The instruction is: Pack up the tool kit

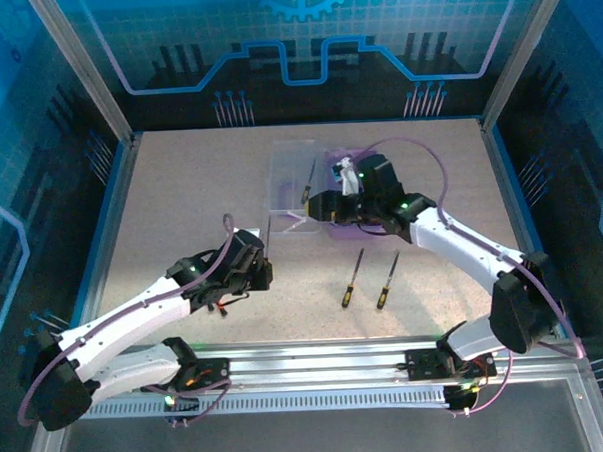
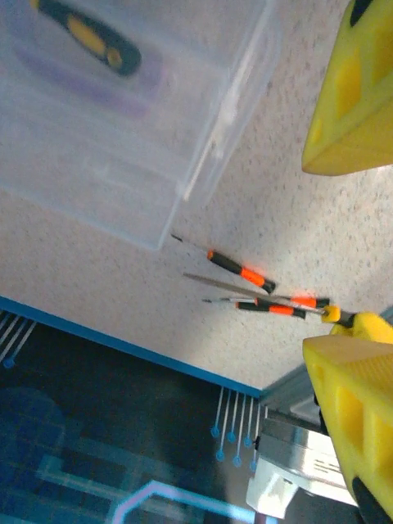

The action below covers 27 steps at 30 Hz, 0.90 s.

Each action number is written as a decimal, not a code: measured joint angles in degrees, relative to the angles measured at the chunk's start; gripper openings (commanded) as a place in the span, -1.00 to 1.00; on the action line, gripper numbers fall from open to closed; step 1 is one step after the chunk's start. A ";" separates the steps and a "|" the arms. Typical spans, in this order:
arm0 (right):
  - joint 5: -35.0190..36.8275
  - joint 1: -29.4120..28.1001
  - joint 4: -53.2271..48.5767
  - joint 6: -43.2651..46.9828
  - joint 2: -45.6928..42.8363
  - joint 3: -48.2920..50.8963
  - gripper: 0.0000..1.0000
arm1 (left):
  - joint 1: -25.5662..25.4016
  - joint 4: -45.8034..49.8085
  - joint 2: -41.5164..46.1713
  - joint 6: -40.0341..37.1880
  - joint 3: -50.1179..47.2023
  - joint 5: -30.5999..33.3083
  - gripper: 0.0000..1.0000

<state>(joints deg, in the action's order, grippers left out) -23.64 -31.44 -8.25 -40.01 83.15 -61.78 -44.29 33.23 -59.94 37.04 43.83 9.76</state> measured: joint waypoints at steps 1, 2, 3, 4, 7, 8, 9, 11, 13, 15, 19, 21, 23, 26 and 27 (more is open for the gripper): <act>-0.09 -0.74 0.42 -0.22 0.92 -0.57 0.19 | -0.52 0.00 0.00 -0.11 0.57 -0.26 -0.86; -0.24 -1.44 0.68 -0.37 1.90 -1.14 0.20 | -1.25 0.13 0.00 -0.15 1.18 -0.46 -0.86; -0.31 -2.14 0.79 -0.55 2.91 -1.70 0.20 | -1.81 0.20 -0.02 -0.13 1.62 -0.50 -0.86; -0.31 -2.73 0.81 -0.61 3.72 -2.23 0.21 | -2.25 0.28 -0.04 -0.13 1.88 -0.63 -0.86; 0.46 -4.11 0.70 -1.16 5.53 -3.10 0.19 | -3.21 0.52 -0.11 -0.11 1.99 -0.68 -0.87; 0.68 -4.28 0.61 -1.44 5.88 -3.23 0.17 | -3.37 0.57 -0.13 -0.11 1.99 -0.68 -0.87; 0.83 -4.44 0.61 -1.81 6.27 -3.32 0.15 | -3.52 0.59 -0.15 -0.11 1.99 -0.68 -0.87; 0.83 -4.52 0.66 -2.56 7.13 -3.43 0.11 | -3.80 0.66 -0.28 -0.11 2.08 -0.68 -0.87; 0.55 -4.61 0.94 -3.30 8.13 -3.45 0.08 | -4.00 0.79 -0.59 -0.13 2.32 -0.70 -0.87; 0.02 -4.90 1.73 -3.96 9.29 -3.43 0.03 | -4.04 0.79 -1.22 -0.13 2.80 -0.79 -0.87; -1.03 -5.95 3.26 -5.09 10.56 -3.43 -0.07 | -4.15 0.76 -2.36 -0.15 3.43 -1.11 -0.88; -1.73 -6.34 4.22 -5.81 11.13 -3.43 -0.13 | -4.22 0.79 -2.54 -0.17 3.58 -1.31 -0.88; -2.36 -6.45 5.31 -6.62 11.87 -3.43 -0.20 | -4.26 0.74 -2.60 -0.17 3.69 -1.31 -0.88; -2.97 -6.47 6.60 -7.76 13.11 -3.43 -0.39 | -4.26 0.72 -2.67 -0.17 3.69 -1.31 -0.88; -3.19 -6.49 6.78 -8.02 13.46 -3.43 -0.43 | -4.26 0.74 -2.69 -0.17 3.69 -1.31 -0.88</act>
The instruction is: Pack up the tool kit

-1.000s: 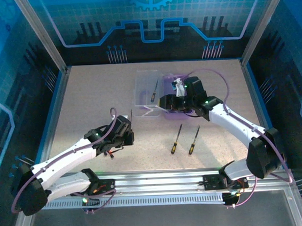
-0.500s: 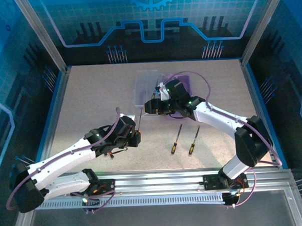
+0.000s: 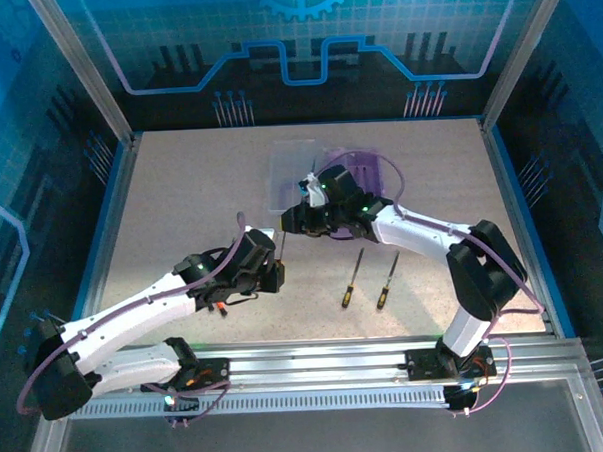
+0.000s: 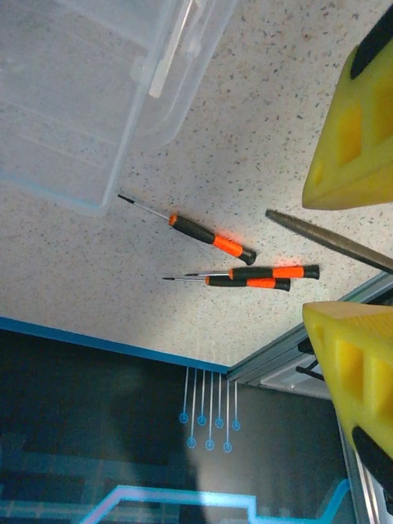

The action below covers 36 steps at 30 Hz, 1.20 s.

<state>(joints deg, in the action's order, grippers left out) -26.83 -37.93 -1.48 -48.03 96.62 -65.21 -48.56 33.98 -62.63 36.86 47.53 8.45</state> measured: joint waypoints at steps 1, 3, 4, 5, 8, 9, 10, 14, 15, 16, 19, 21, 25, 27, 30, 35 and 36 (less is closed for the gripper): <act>-0.17 0.00 0.11 -0.24 0.20 0.00 -0.46 | 0.00 0.00 -0.04 0.00 0.00 0.00 -0.88; -0.33 0.00 0.35 -0.66 0.28 0.00 -0.53 | 0.00 -0.02 -0.07 0.00 0.00 -0.20 -0.88; -0.44 0.00 0.55 -0.74 0.28 0.00 -0.57 | 0.00 -0.02 -0.11 0.00 0.00 -0.24 -0.88; -0.50 0.00 0.76 -0.94 0.28 0.00 -0.62 | 0.00 -0.04 -0.11 0.00 0.00 -0.26 -0.88; -0.48 0.00 1.20 -1.51 0.33 0.00 -0.74 | 0.00 -0.13 -0.11 0.02 0.00 -0.26 -0.87; -0.57 0.00 1.49 -1.88 0.39 0.00 -0.78 | 0.00 -0.15 -0.11 0.02 0.00 -0.22 -0.84; -0.68 0.00 1.81 -2.25 0.50 0.00 -0.80 | 0.00 -0.15 -0.13 0.02 0.00 -0.22 -0.75; -1.38 0.00 3.58 -3.98 0.55 0.09 -0.85 | 0.00 -0.20 -0.22 0.07 0.00 0.26 -0.69; -1.51 -0.02 4.20 -4.35 0.55 0.28 -0.86 | 0.00 -0.24 -0.22 0.13 0.00 0.33 -0.67; -1.51 -0.04 4.70 -4.52 0.52 0.46 -0.86 | 0.00 -0.33 -0.22 0.15 0.00 0.46 -0.60; -0.90 -0.31 6.03 -4.94 0.52 0.94 -0.87 | 0.00 -0.66 -0.13 0.55 0.00 0.68 -0.33; -0.37 -0.42 6.16 -4.76 0.52 0.98 -0.88 | 0.00 -1.07 0.48 0.44 0.00 0.72 -0.09; 0.81 -0.22 5.77 -3.56 0.48 0.98 -0.88 | -0.04 -1.31 2.69 0.50 0.02 0.72 0.24; 0.87 0.46 5.05 -2.64 0.37 0.98 -0.87 | -0.07 -1.31 4.15 0.57 0.02 0.70 0.31; 0.81 3.43 3.41 -1.33 -0.39 0.79 -0.87 | -0.04 -1.29 6.95 0.83 -0.07 0.81 0.44; 0.92 11.30 -1.25 2.36 -1.64 -3.98 -0.87 | -0.07 -1.40 12.41 2.38 -2.95 1.81 0.55; 0.94 12.83 -1.99 3.19 -2.10 -5.11 -0.86 | -0.04 -1.36 13.20 2.78 -3.87 2.01 0.55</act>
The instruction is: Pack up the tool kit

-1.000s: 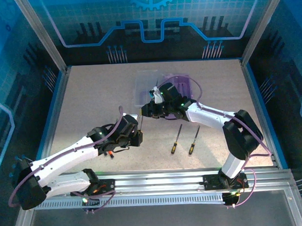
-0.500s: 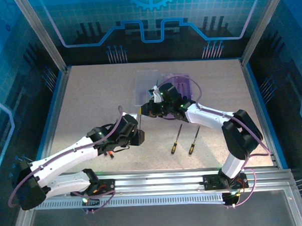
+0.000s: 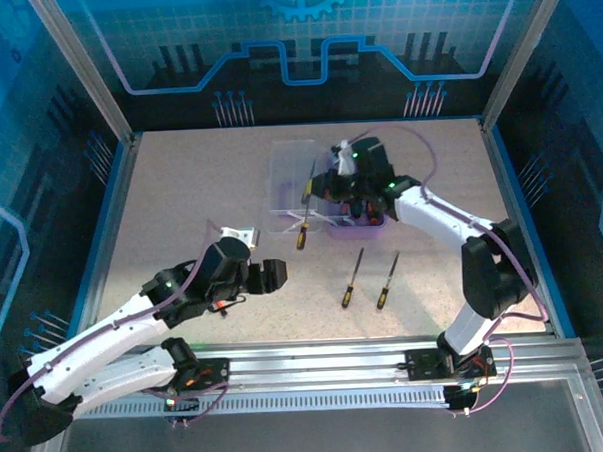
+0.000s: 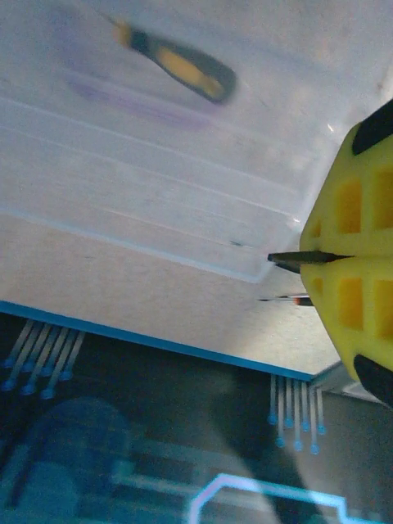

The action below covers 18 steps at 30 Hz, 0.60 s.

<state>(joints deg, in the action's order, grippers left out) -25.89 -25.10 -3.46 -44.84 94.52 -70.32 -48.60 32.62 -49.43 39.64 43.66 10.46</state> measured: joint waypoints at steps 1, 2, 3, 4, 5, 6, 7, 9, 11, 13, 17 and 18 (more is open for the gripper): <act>0.09 1.29 -0.61 0.66 -0.46 -0.87 -0.86 | 0.00 0.07 0.46 0.52 -0.68 0.20 0.56; 0.24 2.73 -1.25 1.53 -1.07 -1.97 -0.86 | 0.00 0.04 0.83 0.87 -1.49 0.26 0.56; 0.33 3.98 -1.92 2.34 -1.53 -2.99 -0.86 | 0.00 0.04 1.05 1.07 -2.16 0.28 0.56; 0.39 5.01 -2.49 3.04 -1.79 -3.96 -0.86 | 0.00 0.04 1.11 1.31 -2.69 0.31 0.57; 0.44 6.16 -3.08 3.85 -1.90 -5.16 -0.86 | 0.00 0.04 1.09 1.64 -3.19 0.37 0.57; 0.57 7.26 -3.87 4.55 -1.84 -6.49 -0.86 | 0.00 0.02 1.05 2.03 -3.50 0.42 0.57; 0.72 8.11 -4.31 5.09 -1.53 -7.52 -0.86 | 0.00 -0.02 0.98 2.16 -3.67 0.42 0.57; 1.03 10.08 -5.40 6.16 0.15 -10.71 -0.86 | -0.02 -0.33 0.55 2.43 -3.69 0.44 0.58; 1.05 11.45 -5.92 6.73 3.19 -13.90 -0.86 | 0.00 -0.90 -0.15 2.45 -3.69 0.44 0.59; 1.05 12.15 -6.27 7.04 6.67 -16.37 -0.86 | 0.00 -1.42 -0.96 2.47 -3.69 0.42 0.59; 0.94 12.52 -8.15 7.41 14.23 -20.37 -0.86 | 0.00 -1.95 -2.14 2.47 -3.85 0.42 0.59; 0.90 12.52 -8.61 7.43 15.58 -21.03 -0.86 | 0.00 -2.12 -2.25 2.47 -4.00 0.42 0.60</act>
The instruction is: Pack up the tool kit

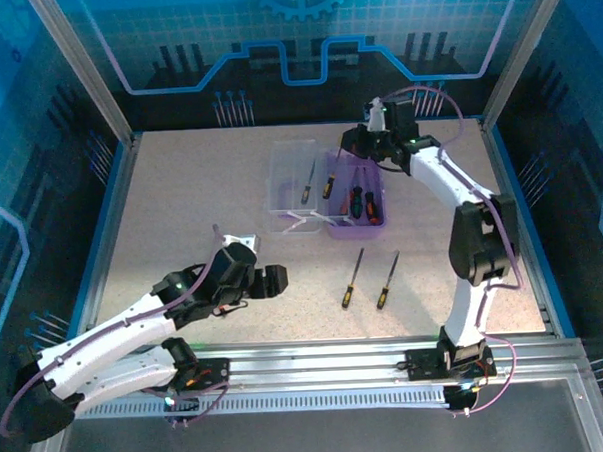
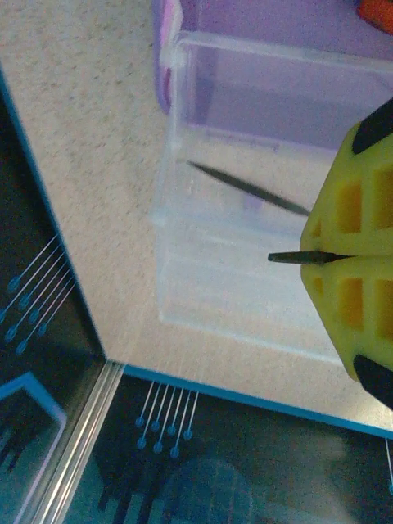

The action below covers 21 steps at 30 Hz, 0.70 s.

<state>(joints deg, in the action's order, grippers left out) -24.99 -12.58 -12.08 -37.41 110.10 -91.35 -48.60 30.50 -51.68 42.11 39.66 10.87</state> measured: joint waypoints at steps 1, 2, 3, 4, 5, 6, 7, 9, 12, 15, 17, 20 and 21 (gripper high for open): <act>-0.11 0.00 -0.52 -0.02 1.49 -0.63 -0.86 | 0.00 -0.02 -0.04 0.00 -0.17 0.00 0.60; -0.20 0.00 -1.03 -0.02 2.60 -1.11 -0.86 | 0.00 -0.11 -0.07 0.00 -0.42 0.00 0.60; -0.37 0.00 -1.20 -0.04 3.32 -1.42 -0.86 | 0.00 -0.20 -0.07 0.00 -0.61 0.00 0.60; -0.63 0.00 -1.40 -0.04 4.02 -1.66 -0.86 | 0.00 -0.33 -0.09 0.02 -0.83 0.00 0.60; -0.96 0.00 -1.42 -0.07 4.48 -1.68 -0.85 | 0.00 -0.44 -0.09 0.02 -1.05 0.00 0.62; -1.14 0.00 -1.44 -0.20 4.76 -1.68 -0.85 | -0.02 -0.57 -0.09 0.02 -1.25 0.00 0.62; -1.42 0.00 -1.40 -0.31 5.03 -1.68 -0.85 | -0.02 -0.68 -0.11 0.07 -1.46 0.00 0.62; -2.19 0.00 -1.20 -0.74 5.42 -1.75 -0.85 | 0.00 -0.87 -0.20 0.09 -1.75 0.00 0.62; -2.95 -0.02 -0.55 -1.55 5.99 -1.75 -0.85 | 0.00 -1.29 -0.50 0.26 -2.01 0.00 0.62; -3.13 -0.11 -0.31 -1.84 6.71 -1.77 -0.85 | 0.00 -1.33 -0.72 0.68 -2.08 0.04 0.62; -3.19 -0.15 -0.35 -2.08 7.58 -2.10 -0.85 | 0.00 -1.77 -0.72 1.14 -2.45 0.07 0.62; -3.61 -0.15 -0.68 -2.21 9.86 -4.26 -0.84 | 0.00 -2.23 -0.74 1.44 -2.91 0.04 0.64; -3.72 -0.15 -0.81 -2.23 10.54 -5.11 -0.83 | 0.00 -2.34 -0.74 1.46 -2.93 0.04 0.64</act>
<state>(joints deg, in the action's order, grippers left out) -28.71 -12.73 -12.88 -39.64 120.64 -96.47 -48.60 28.16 -52.42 43.57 36.73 10.92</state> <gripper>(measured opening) 0.081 0.815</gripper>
